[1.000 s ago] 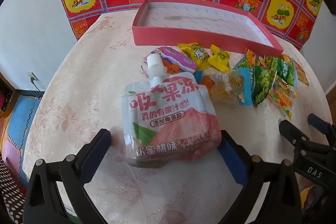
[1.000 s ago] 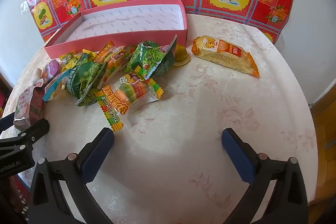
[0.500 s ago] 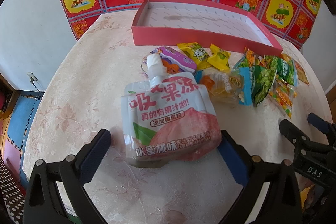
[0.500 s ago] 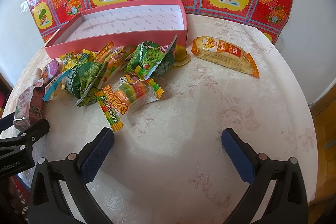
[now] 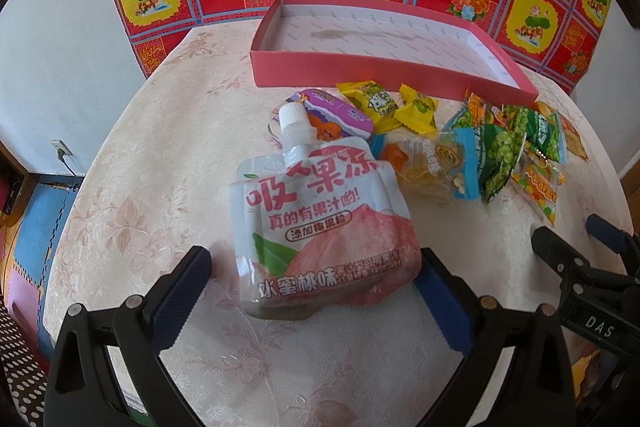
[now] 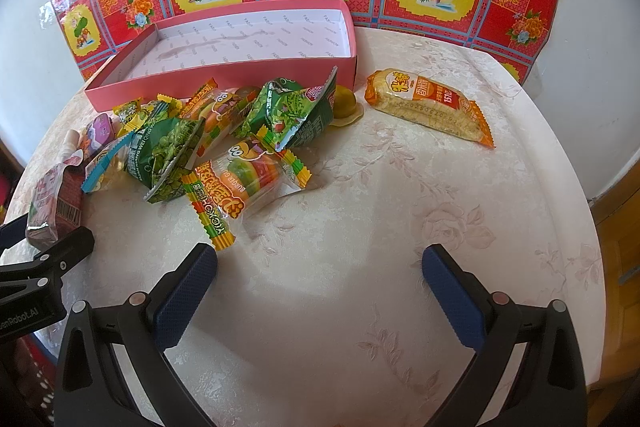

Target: Organize snacks

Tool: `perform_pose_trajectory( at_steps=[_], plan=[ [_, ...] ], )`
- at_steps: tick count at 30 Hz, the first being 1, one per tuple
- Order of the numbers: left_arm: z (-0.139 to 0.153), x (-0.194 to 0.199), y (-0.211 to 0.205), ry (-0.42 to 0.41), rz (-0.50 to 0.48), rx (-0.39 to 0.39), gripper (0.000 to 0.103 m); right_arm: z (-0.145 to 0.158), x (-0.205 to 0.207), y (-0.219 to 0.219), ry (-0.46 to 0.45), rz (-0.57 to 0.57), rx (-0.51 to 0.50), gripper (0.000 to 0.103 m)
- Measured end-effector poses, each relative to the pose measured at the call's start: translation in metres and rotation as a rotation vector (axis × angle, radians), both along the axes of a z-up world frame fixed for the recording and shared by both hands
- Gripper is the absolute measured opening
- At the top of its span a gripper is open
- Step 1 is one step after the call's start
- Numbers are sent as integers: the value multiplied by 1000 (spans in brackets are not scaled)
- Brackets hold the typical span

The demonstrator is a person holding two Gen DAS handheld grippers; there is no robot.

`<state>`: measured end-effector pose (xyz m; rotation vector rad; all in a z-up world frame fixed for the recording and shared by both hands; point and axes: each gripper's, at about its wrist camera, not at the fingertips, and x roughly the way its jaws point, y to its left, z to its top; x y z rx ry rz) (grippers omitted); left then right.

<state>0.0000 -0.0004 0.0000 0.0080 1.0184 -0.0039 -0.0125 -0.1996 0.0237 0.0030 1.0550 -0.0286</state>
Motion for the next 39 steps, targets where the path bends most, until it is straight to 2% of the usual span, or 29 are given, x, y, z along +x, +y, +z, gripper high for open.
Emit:
perform_pose_trajectory(
  at_steps=[39],
  plan=[
    [0, -1, -3, -5, -14, -1, 102, 0, 2, 0, 4, 2, 3, 103]
  ],
)
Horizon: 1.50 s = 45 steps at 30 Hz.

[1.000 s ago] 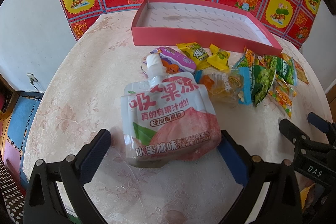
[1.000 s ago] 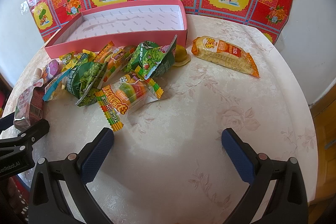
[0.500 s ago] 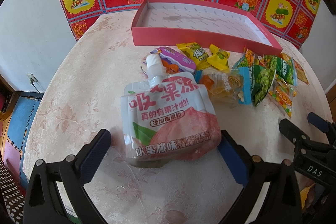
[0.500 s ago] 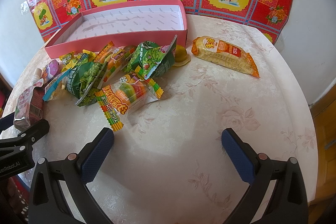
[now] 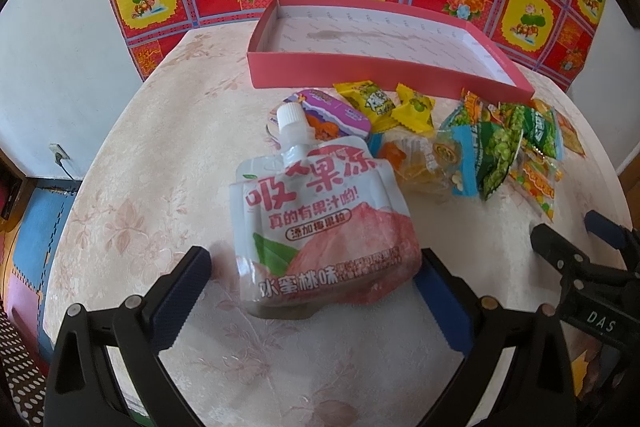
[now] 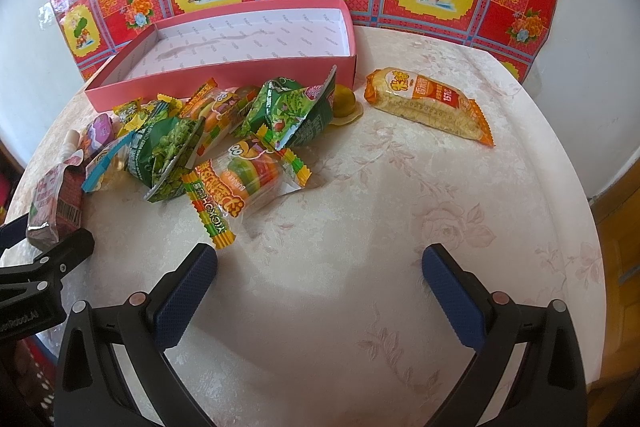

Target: Organize snacks

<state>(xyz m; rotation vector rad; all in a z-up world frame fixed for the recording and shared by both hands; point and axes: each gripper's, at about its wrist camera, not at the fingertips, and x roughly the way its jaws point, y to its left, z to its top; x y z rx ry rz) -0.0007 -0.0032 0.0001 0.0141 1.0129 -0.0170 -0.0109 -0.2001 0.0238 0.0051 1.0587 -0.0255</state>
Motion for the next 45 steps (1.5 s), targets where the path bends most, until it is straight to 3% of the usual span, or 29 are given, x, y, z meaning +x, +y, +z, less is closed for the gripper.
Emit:
perform_pose_trajectory(
  at_steps=[12, 17, 24, 32, 45],
  plan=[
    [3, -6, 8, -4, -10, -12, 96, 2, -13, 5, 11, 55, 3, 103],
    [10, -12, 15, -18, -21, -79, 92, 2, -17, 6, 13, 62, 6, 103],
    [26, -16, 21, -70, -25, -152, 91, 8, -20, 21, -4, 150, 30, 91],
    [18, 0, 19, -37, -15, -158, 86, 24, -14, 26, -109, 188, 35, 88],
    [9, 7, 19, -55, -33, -121, 83, 15, 14, 24, -122, 195, 85, 81]
  ],
)
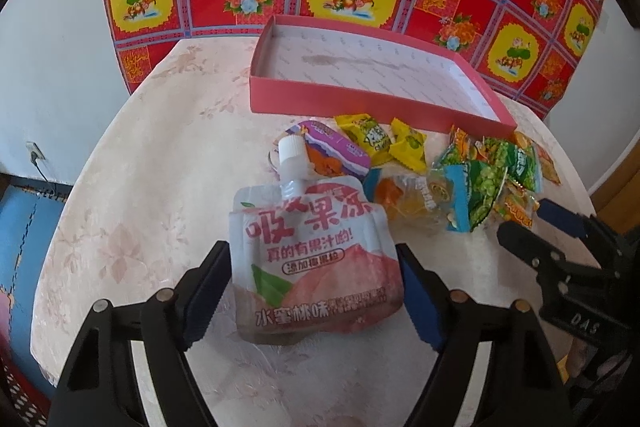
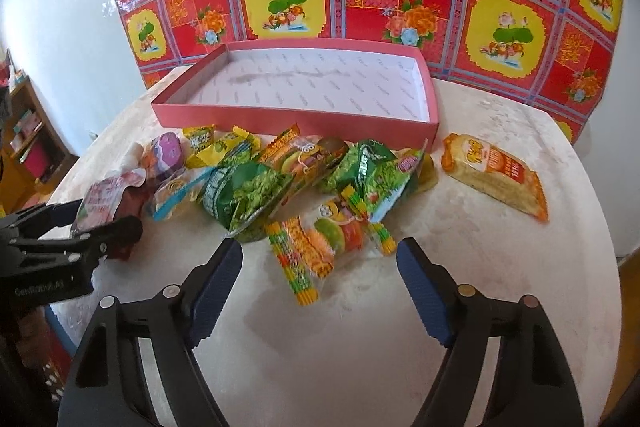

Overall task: Organize snacks
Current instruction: 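Close the left gripper on the white-pink juice pouch while the right gripper grasps a small candy packet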

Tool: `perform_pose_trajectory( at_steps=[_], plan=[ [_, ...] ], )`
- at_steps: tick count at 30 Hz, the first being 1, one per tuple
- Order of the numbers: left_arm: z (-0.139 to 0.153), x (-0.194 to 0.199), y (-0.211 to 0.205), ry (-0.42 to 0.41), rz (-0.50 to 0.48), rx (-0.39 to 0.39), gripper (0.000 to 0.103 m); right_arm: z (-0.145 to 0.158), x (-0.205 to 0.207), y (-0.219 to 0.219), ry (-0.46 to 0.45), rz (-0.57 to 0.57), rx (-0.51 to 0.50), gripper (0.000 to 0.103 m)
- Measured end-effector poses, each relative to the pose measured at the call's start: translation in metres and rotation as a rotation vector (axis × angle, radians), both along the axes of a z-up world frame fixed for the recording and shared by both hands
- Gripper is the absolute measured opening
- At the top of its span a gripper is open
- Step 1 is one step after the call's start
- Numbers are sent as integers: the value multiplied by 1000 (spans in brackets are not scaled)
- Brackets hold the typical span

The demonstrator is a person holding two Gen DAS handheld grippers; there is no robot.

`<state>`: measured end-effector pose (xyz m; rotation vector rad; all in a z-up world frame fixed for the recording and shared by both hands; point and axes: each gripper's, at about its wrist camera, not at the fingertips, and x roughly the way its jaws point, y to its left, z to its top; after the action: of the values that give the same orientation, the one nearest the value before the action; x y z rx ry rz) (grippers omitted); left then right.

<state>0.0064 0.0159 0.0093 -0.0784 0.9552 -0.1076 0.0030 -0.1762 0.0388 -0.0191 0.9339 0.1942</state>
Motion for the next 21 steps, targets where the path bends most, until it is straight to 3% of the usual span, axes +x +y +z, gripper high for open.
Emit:
perform_pose_trajectory(
  at_steps=[6, 11, 21],
  plan=[
    [-1, 5, -1, -14, 3, 23, 81, -5, 8, -6, 8, -15, 29, 70],
    [-3, 5, -3, -23, -10, 59, 81, -8, 10, -6, 16, -15, 43, 67],
    [0, 1, 0, -29, 2, 41, 74, 0, 4, -8, -22, -7, 68, 44]
  ],
)
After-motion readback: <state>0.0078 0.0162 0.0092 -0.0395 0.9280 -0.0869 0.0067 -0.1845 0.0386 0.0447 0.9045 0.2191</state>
